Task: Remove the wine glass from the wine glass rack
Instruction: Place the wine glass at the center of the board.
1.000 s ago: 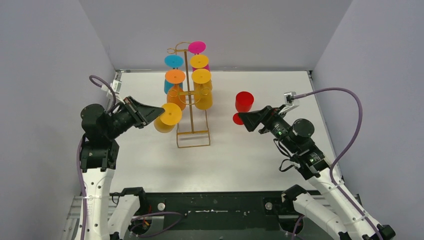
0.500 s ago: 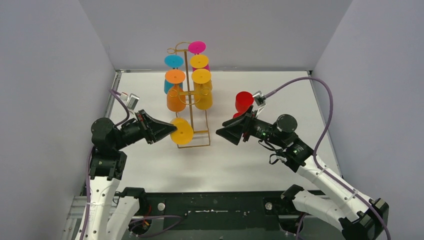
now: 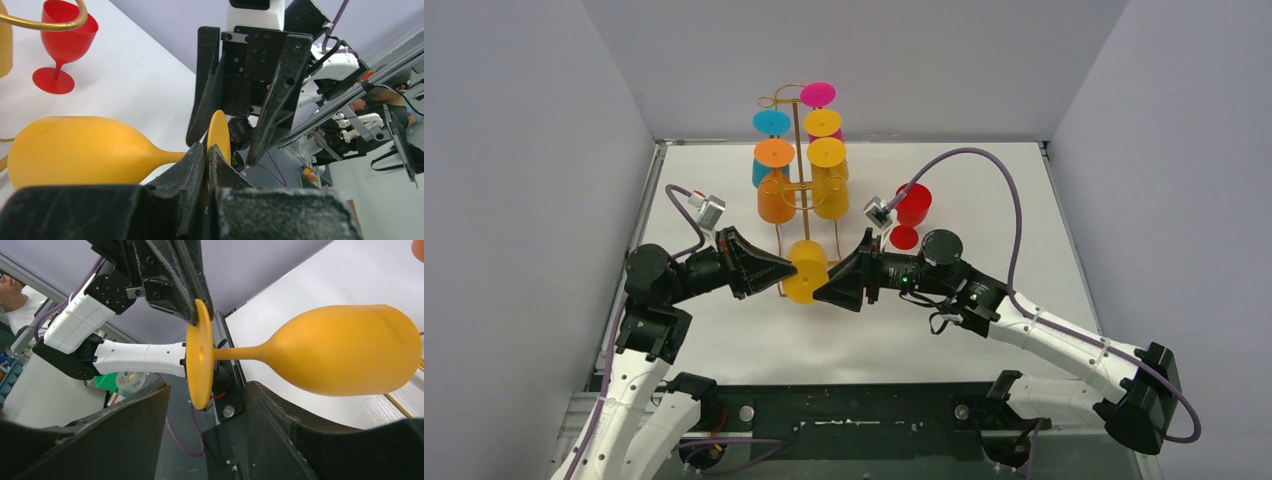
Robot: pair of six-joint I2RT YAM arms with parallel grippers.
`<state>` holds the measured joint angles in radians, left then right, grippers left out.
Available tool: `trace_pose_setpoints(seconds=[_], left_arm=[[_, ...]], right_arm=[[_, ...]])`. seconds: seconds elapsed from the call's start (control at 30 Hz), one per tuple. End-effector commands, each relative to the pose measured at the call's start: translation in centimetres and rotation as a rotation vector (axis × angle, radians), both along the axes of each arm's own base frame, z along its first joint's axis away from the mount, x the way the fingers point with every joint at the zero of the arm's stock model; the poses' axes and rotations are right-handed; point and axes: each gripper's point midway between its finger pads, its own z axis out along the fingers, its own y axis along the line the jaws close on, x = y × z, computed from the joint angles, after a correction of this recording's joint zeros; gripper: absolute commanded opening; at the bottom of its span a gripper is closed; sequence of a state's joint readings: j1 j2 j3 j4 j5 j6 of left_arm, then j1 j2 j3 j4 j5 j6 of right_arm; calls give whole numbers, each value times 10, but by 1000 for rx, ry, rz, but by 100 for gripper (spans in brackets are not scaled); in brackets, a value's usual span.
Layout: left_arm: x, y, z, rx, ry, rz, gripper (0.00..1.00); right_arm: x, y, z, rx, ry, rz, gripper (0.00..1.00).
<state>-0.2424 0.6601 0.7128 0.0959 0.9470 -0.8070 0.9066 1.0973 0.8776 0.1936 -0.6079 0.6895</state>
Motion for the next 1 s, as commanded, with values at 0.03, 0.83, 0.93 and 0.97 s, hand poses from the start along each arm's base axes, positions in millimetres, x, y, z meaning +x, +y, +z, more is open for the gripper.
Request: trace_pose_setpoints(seconds=[0.03, 0.83, 0.93, 0.97], left_arm=[[-2, -6, 13, -18, -92, -6, 0], [-19, -10, -25, 95, 12, -97, 53], [-19, -13, -10, 20, -24, -94, 50], [-20, -14, -6, -7, -36, -99, 49]], right_arm=[[9, 3, 31, 79, -90, -39, 42], [12, -14, 41, 118, -137, -119, 0], [12, -11, 37, 97, -133, -107, 0], [12, -11, 36, 90, -133, -107, 0]])
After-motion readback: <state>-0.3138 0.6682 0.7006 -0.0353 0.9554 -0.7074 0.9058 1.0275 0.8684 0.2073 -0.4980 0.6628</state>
